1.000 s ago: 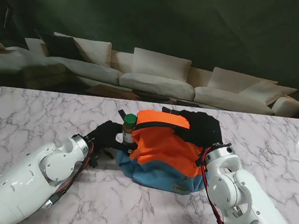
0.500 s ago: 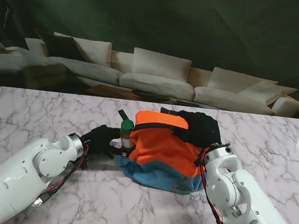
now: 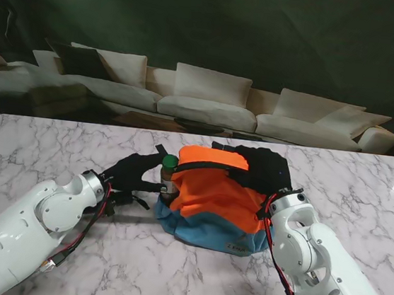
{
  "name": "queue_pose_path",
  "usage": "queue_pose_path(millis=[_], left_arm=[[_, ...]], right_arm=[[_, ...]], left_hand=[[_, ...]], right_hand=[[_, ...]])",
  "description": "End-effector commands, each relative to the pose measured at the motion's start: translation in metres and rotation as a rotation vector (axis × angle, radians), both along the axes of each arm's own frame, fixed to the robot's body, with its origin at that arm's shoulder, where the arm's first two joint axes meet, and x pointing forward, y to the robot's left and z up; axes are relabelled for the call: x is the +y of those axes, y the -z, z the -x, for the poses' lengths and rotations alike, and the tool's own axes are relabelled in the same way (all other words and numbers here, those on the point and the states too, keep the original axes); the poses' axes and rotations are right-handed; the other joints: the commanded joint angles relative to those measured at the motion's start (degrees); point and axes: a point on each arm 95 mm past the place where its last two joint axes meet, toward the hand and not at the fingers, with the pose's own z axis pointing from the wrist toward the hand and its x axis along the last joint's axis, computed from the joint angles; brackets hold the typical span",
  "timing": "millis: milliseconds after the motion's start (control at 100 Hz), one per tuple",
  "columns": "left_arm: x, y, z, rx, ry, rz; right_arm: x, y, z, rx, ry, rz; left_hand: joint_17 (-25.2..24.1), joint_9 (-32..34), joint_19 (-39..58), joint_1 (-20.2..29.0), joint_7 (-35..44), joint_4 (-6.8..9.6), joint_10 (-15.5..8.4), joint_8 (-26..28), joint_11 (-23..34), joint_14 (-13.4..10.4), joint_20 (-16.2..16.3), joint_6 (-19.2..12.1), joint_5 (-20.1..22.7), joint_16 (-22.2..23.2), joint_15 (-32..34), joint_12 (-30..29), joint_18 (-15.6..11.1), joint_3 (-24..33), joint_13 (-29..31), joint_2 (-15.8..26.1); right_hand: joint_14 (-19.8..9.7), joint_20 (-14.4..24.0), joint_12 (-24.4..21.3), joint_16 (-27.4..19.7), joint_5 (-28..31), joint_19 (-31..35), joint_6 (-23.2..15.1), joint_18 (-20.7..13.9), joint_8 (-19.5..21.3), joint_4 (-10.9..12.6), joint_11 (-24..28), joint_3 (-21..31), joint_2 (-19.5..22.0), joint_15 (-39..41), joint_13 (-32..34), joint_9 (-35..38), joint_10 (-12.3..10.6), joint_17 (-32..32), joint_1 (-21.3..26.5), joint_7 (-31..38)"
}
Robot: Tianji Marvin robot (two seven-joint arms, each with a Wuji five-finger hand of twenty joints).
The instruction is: Put the umbrella and water cup into the side pockets of the backpack
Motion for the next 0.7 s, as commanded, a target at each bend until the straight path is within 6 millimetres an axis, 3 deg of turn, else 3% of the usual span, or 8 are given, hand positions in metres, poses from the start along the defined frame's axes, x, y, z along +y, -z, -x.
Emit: queue_pose_path(millis=[0, 80, 180, 260, 340, 440, 480, 690], left_arm=[[-0.007, -0.005, -0.001, -0.006, 0.016, 0.002], [-0.01, -0.005, -0.001, -0.015, 0.027, 0.009], [-0.014, -0.004, -0.001, -0.036, 0.029, 0.02], [-0.017, -0.004, -0.002, -0.069, 0.022, 0.037], [-0.019, -0.006, -0.002, -0.097, 0.02, 0.051], [-0.02, -0.01, 0.0, -0.116, 0.017, 0.079], [-0.021, -0.012, 0.001, -0.121, 0.018, 0.09], [-0.016, -0.008, 0.003, -0.083, 0.045, 0.043]], right_arm=[[0.001, 0.013, 0.002, 0.038, -0.003, 0.016], [0.001, 0.013, 0.002, 0.035, -0.003, 0.012], [0.001, 0.011, 0.002, 0.034, -0.005, 0.009], [0.001, 0.008, 0.001, 0.028, -0.009, 0.007], [0.002, 0.005, 0.001, 0.019, -0.015, 0.002], [0.004, 0.001, 0.0, 0.006, -0.021, -0.005], [0.004, 0.0, 0.0, 0.002, -0.022, -0.007], [0.006, -0.001, -0.001, 0.0, -0.023, -0.012]], left_hand=[[0.13, 0.3, 0.38, 1.64, 1.7, 1.43, -1.26, 1.4, -0.39, -0.93, 1.43, -4.18, 1.92, 0.28, -0.33, 1.07, 1.13, 0.98, 1.1, 2.75], [0.77, 2.43, 0.56, 5.64, 4.07, 1.45, -2.03, 3.17, 0.52, -1.21, 1.78, -7.55, 5.92, 0.48, -0.22, 1.7, 1.64, 0.96, 2.31, 3.97], [1.43, 6.39, 1.46, 11.03, 8.54, 1.77, -2.7, 6.15, 3.13, -1.46, 2.12, -9.49, 12.87, 0.92, 0.48, 3.22, 1.91, 1.24, 3.85, 4.12], [2.12, 9.9, 3.29, 18.89, 16.32, 1.85, -3.67, 16.54, 6.37, -1.74, 2.29, -11.41, 17.56, 1.6, 1.57, 5.54, 2.09, 1.64, 5.51, 1.49], [2.62, 12.31, 4.42, 23.87, 21.18, 2.19, -4.49, 19.79, 8.86, -1.97, 2.21, -12.39, 21.43, 1.87, 2.33, 6.67, 2.26, 2.11, 6.86, -0.03], [2.97, 14.16, 5.37, 26.96, 25.5, 2.52, -5.37, 19.72, 10.71, -2.28, 1.93, -12.57, 24.44, 1.97, 2.84, 7.34, 2.48, 2.41, 7.93, -0.24], [2.94, 14.58, 5.97, 27.58, 29.57, 2.73, -5.6, 16.86, 11.17, -2.37, 1.27, -12.67, 24.2, 1.96, 3.0, 7.3, 2.53, 2.25, 8.22, -0.27], [2.8, 16.73, 5.8, 27.74, 30.93, 2.74, -6.43, 14.89, 11.37, -2.81, 0.92, -12.75, 27.25, 1.5, 2.34, 7.21, 2.82, 2.35, 8.59, -1.49]], right_hand=[[-1.76, 0.38, 0.36, 0.7, 2.68, 1.73, -8.41, 0.0, 2.06, 2.11, 1.41, 5.29, 5.52, 1.76, 3.55, 0.63, -2.28, -0.21, 7.03, 2.74], [-1.76, 0.38, 0.38, 0.68, 2.63, 1.72, -8.44, 0.0, 2.09, 2.12, 1.44, 5.27, 5.53, 1.71, 3.57, 0.6, -2.28, -0.21, 7.09, 2.75], [-1.67, 0.36, 0.38, 0.65, 2.71, 1.65, -8.48, 0.0, 2.08, 2.11, 1.45, 5.19, 5.55, 1.63, 3.54, 0.57, -2.26, -0.32, 7.1, 2.76], [-1.69, 0.35, 0.37, 0.62, 2.73, 1.61, -8.56, 0.02, 2.06, 2.13, 1.42, 5.11, 5.52, 1.56, 3.55, 0.59, -2.31, -0.33, 7.12, 2.74], [-1.7, 0.35, 0.35, 0.61, 2.77, 1.6, -8.59, 0.03, 2.05, 2.15, 1.39, 5.1, 5.52, 1.52, 3.57, 0.64, -2.25, -0.33, 7.12, 2.72], [-1.76, 0.35, 0.34, 0.6, 2.75, 1.59, -8.82, 0.03, 2.05, 2.15, 1.35, 5.07, 5.56, 1.5, 3.57, 0.65, -2.31, -0.33, 7.07, 2.69], [-1.77, 0.35, 0.35, 0.6, 2.77, 1.59, -8.87, 0.03, 2.07, 2.15, 1.36, 5.05, 5.54, 1.49, 3.57, 0.66, -2.34, -0.33, 7.05, 2.71], [-1.78, 0.35, 0.34, 0.59, 2.83, 1.59, -8.99, 0.03, 2.12, 2.15, 1.3, 5.01, 5.55, 1.42, 3.56, 0.63, -2.43, -0.33, 7.05, 2.74]])
